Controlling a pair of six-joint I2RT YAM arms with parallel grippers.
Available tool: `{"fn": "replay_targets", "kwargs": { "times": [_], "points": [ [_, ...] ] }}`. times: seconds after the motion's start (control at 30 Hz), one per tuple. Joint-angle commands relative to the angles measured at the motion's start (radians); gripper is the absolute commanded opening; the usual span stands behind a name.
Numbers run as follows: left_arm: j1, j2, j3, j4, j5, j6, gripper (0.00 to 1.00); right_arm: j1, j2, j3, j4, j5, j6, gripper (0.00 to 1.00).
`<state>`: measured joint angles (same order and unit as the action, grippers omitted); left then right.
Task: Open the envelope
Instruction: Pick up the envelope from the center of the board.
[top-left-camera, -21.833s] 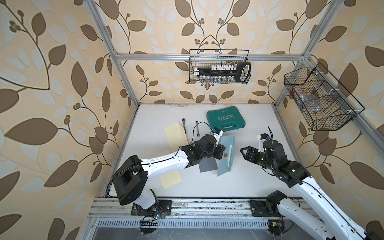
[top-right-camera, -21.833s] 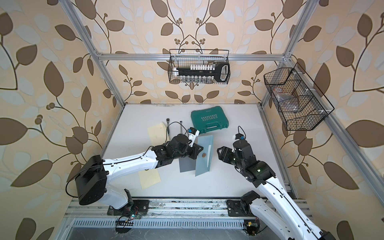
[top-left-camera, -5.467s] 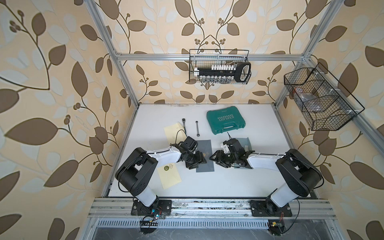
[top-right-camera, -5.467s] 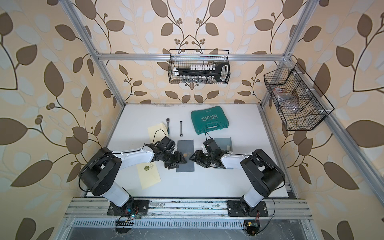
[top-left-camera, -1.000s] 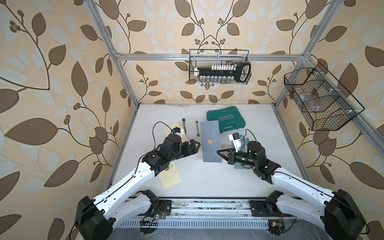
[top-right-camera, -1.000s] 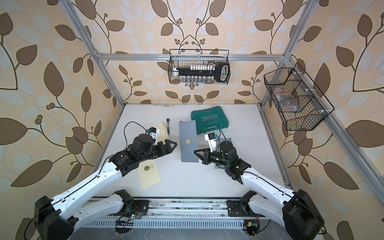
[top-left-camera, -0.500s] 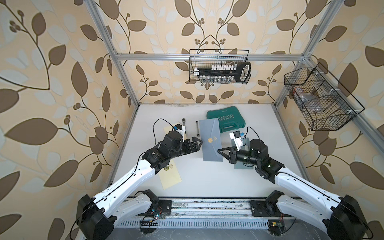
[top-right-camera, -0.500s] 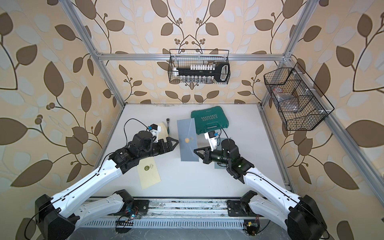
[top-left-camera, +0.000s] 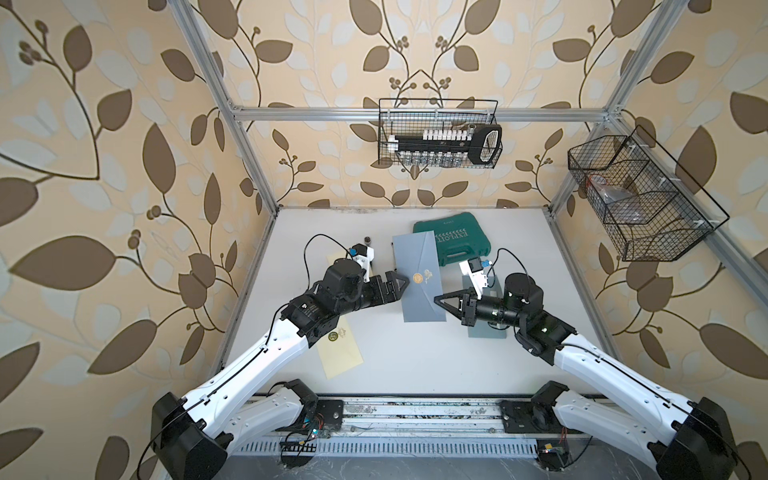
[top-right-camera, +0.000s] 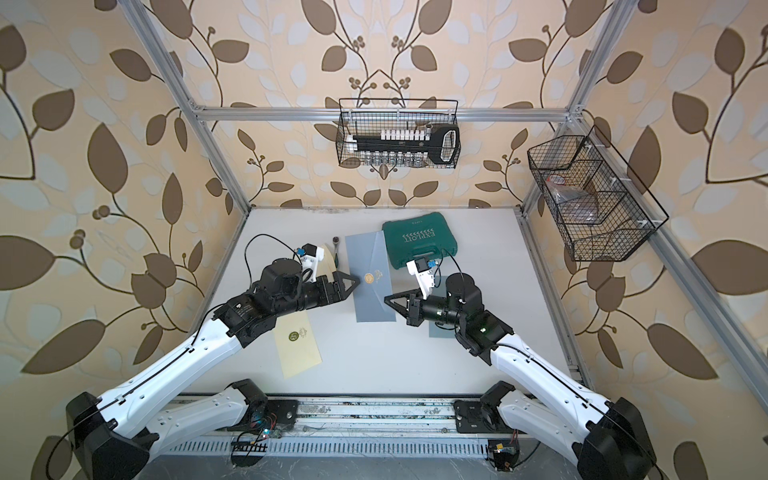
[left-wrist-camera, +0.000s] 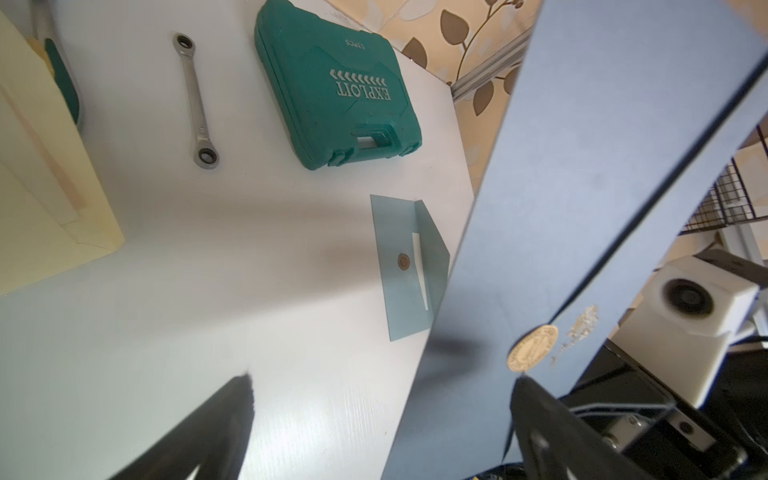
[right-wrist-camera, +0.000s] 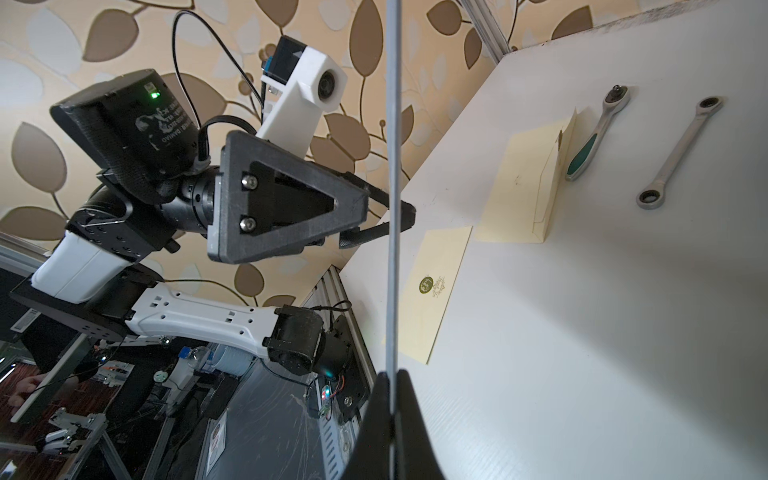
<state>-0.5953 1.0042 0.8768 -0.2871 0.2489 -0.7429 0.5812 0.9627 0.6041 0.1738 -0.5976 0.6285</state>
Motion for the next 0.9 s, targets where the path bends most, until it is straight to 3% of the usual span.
{"fn": "replay_targets", "kwargs": {
  "times": [0.0,0.27,0.47,0.87],
  "points": [
    [0.041,0.011,0.047,0.078,0.141,-0.030,0.99,-0.003,0.004,0.028,0.037,-0.053,0.011,0.01],
    [0.142,0.056,0.059,0.172,0.359,-0.095,0.94,-0.003,0.001,0.020,0.074,-0.085,0.039,0.01],
    [0.142,0.042,0.044,0.194,0.362,-0.105,0.99,-0.002,0.016,0.013,0.111,-0.113,0.069,0.01],
    [0.141,0.014,0.014,0.249,0.369,-0.136,0.86,-0.001,0.056,0.019,0.131,-0.139,0.082,0.01]
  ]
}}
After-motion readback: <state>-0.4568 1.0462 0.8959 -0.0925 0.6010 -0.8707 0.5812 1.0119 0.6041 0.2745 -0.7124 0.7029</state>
